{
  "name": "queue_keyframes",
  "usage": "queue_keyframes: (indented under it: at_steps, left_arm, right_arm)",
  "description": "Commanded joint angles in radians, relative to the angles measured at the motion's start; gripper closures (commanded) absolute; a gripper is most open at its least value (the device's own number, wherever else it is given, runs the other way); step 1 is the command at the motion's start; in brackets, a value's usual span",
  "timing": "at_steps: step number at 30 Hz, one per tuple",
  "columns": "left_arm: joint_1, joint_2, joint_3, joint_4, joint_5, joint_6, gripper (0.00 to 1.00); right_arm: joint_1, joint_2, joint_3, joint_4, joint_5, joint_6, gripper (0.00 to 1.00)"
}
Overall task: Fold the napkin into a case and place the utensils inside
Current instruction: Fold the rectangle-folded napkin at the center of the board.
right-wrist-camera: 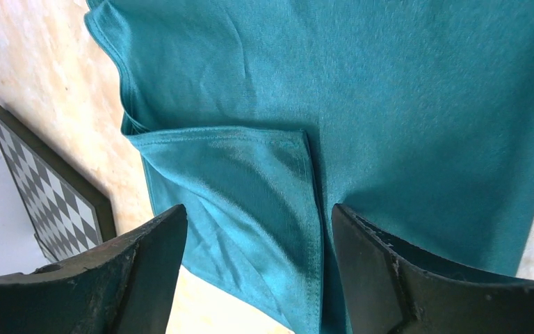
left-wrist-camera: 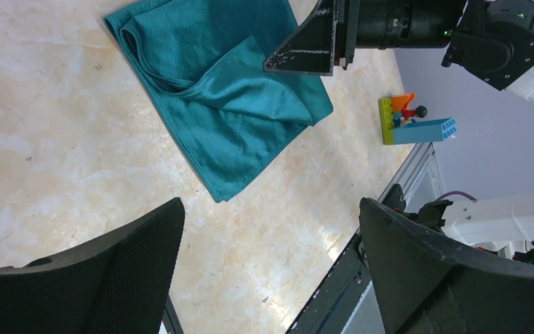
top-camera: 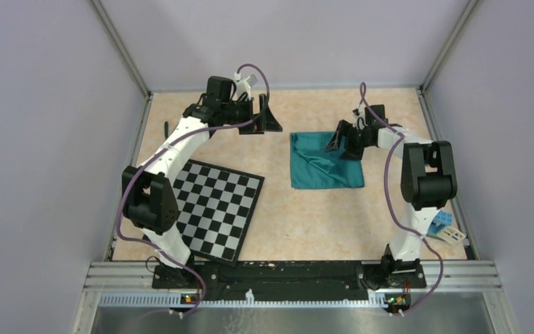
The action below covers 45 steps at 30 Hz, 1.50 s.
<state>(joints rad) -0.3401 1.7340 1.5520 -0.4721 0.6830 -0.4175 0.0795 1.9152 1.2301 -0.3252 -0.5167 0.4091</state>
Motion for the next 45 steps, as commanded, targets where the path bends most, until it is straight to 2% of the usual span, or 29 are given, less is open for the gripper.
queue_keyframes:
  at_steps: [1, 9, 22, 29, 35, 39, 45]
  left_arm:
    - [0.003, -0.022, 0.02, 0.03, 0.006, 0.016, 0.01]
    - [0.004, -0.023, 0.023, 0.03, 0.011, 0.016, 0.01]
    - [0.005, -0.027, 0.022, 0.03, 0.009, 0.017, 0.01]
    - [0.004, -0.031, 0.023, 0.03, 0.004, 0.02, 0.01]
    - [0.004, -0.032, 0.023, 0.03, 0.002, 0.022, 0.01]
    - [0.005, -0.033, 0.022, 0.029, 0.004, 0.02, 0.01]
    - [0.004, -0.031, 0.021, 0.031, -0.007, 0.024, 0.01]
  right_arm:
    - [-0.019, 0.026, 0.075, 0.02, -0.007, -0.039, 0.25]
    - [-0.022, 0.081, 0.109, 0.038, -0.055, -0.033, 0.3]
    - [0.006, 0.034, 0.017, 0.111, -0.172, 0.027, 0.34]
    - [0.103, -0.006, -0.014, 0.105, -0.205, 0.066, 0.35]
    - [0.207, -0.137, -0.112, 0.159, -0.217, 0.162, 0.35]
    - [0.161, -0.244, -0.158, 0.194, -0.186, 0.176, 0.32]
    - [0.107, -0.25, -0.18, 0.124, -0.046, 0.127, 0.32]
